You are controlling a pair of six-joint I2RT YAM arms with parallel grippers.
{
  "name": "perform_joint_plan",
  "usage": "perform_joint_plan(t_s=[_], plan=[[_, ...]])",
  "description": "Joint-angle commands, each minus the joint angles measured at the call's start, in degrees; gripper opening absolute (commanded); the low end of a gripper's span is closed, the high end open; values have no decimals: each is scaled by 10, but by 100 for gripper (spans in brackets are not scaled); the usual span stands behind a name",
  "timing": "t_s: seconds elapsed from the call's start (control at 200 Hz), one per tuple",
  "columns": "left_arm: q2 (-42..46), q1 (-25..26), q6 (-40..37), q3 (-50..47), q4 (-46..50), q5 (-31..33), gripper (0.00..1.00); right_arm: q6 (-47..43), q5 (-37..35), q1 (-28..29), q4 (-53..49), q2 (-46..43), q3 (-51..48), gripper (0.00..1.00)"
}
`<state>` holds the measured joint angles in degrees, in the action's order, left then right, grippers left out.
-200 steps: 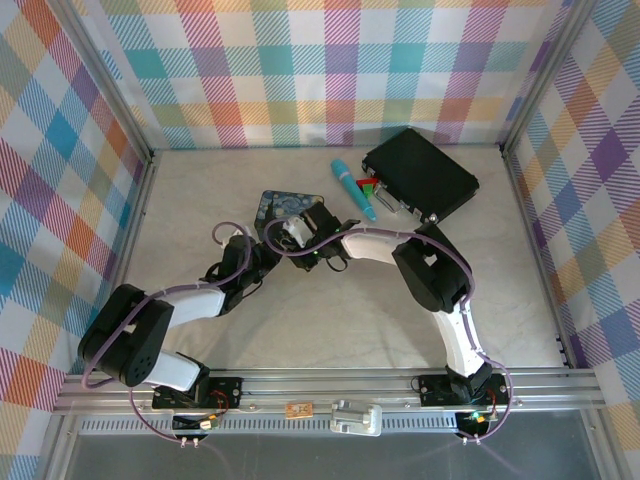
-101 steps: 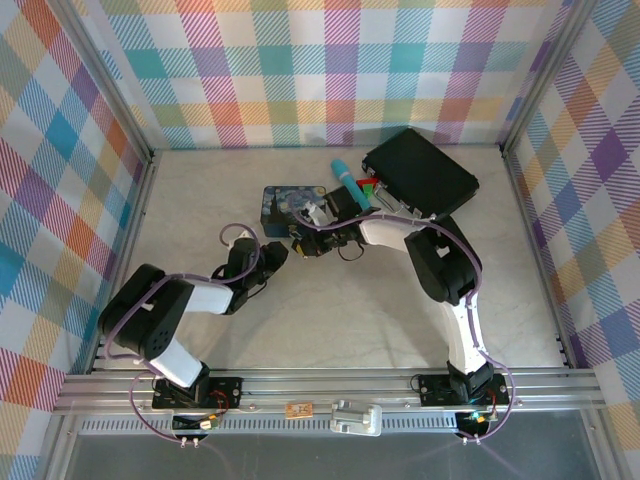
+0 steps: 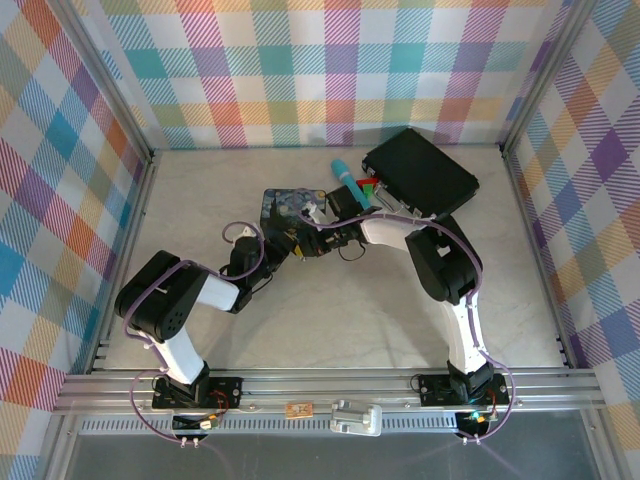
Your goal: Unlock a padlock with a key
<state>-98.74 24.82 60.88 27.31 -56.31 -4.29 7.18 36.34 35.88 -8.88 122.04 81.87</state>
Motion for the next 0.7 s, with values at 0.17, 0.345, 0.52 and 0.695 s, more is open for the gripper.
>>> perform_joint_plan(t_s=[0.17,0.345,0.52,0.695], plan=[[-26,-7,12,2,-53,9,35,-19,46,3,-15,16,18,4],[-64,-7,19,20,-76,-9,28,-18,49,3,-15,15,16,4],[-89,-7,31,17,-102,-12,27,-16,57,2,-12,16,19,4],[-109,-6,40,27,-122,-15,26,-19,59,2,-18,16,20,4]])
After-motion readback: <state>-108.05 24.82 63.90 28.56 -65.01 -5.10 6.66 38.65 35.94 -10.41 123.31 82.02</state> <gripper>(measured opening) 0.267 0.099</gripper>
